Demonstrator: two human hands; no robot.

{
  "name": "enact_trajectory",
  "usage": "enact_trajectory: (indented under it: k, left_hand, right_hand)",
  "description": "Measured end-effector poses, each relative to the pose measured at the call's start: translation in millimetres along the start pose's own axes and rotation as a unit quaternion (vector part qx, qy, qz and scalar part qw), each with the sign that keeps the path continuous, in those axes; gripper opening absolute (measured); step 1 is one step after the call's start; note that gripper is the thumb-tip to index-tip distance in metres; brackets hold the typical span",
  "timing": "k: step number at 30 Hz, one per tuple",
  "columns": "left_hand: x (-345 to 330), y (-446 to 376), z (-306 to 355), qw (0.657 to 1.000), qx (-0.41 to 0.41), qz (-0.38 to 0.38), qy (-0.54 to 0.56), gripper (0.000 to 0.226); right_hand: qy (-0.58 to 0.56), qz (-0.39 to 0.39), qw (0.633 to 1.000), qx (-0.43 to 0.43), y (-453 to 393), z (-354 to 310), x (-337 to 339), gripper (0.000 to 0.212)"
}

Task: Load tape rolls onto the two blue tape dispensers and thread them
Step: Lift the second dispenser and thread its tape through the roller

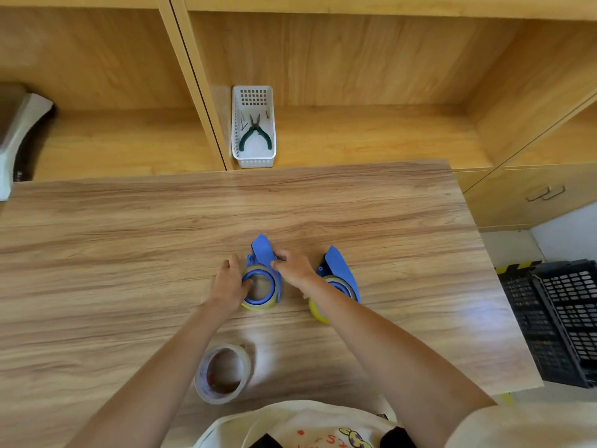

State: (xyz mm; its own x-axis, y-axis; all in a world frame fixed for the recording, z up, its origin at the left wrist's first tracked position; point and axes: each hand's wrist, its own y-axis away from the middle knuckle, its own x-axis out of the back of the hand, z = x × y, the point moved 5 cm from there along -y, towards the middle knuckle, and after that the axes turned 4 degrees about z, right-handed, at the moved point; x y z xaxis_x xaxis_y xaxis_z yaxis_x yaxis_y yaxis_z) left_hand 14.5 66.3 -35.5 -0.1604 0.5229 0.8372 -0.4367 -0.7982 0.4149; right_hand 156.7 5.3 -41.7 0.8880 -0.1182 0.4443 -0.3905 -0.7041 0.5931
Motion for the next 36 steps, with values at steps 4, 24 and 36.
enact_trajectory:
  k: [4,24,36]
  left_hand:
    - [24,10,14,0.996,-0.044,0.082,0.002,0.027]
    - [10,63,64,0.973,-0.147,0.032,0.177,0.019]
    - [25,90,115,0.804,-0.157,-0.155,0.552,0.063]
  right_hand:
    - [0.035,0.043,0.997,0.061,11,1,36,0.032]
    - [0.057,0.147,0.987,0.019,59,93,86,0.092]
    - [-0.340,0.070,0.929,0.127,102,33,109,0.065]
